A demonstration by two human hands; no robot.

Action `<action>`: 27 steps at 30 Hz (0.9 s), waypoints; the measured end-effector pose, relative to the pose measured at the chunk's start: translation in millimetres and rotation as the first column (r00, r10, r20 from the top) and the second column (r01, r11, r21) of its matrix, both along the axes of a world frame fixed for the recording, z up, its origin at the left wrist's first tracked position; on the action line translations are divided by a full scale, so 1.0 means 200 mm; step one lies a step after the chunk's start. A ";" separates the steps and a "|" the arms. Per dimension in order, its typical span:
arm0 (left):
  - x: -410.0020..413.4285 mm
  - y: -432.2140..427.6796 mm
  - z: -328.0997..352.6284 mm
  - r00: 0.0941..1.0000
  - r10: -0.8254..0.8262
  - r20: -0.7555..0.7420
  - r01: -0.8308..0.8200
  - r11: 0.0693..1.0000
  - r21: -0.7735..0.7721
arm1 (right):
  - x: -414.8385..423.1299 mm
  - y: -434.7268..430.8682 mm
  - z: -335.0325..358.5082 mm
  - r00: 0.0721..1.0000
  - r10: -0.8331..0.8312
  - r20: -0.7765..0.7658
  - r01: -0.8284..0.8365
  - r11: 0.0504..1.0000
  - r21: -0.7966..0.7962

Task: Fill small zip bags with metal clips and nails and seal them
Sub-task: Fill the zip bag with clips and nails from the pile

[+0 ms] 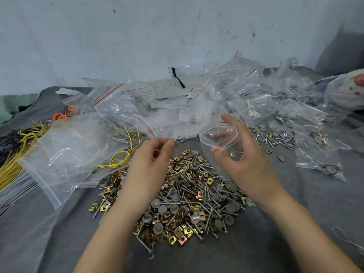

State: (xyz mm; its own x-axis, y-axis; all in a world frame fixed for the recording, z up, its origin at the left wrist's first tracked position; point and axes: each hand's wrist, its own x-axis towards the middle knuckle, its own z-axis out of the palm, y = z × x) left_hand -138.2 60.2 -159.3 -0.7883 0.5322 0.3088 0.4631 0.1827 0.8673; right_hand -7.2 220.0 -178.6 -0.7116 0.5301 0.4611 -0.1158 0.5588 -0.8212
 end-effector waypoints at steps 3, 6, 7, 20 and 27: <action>-0.01 0.00 0.01 0.942 -0.059 0.329 0.004 0.986 0.165 | 0.00 0.00 0.00 1.000 0.006 0.009 -0.006 1.000 -0.005; -0.02 0.00 0.03 0.813 -0.200 0.547 0.021 0.949 0.315 | 0.00 0.00 0.00 1.000 0.000 0.016 0.001 1.000 -0.007; -0.02 0.00 0.03 0.773 -0.237 0.589 0.021 0.937 0.350 | 0.00 0.00 0.00 1.000 -0.001 0.018 0.001 1.000 -0.010; -0.01 -0.01 0.06 0.548 -0.473 0.690 0.051 0.843 0.536 | -0.01 -0.02 0.00 1.000 0.024 0.009 -0.024 1.000 0.010; -0.02 -0.01 0.05 0.598 -0.469 0.651 0.064 0.837 0.544 | 0.00 -0.02 0.00 1.000 0.019 0.024 -0.019 1.000 -0.001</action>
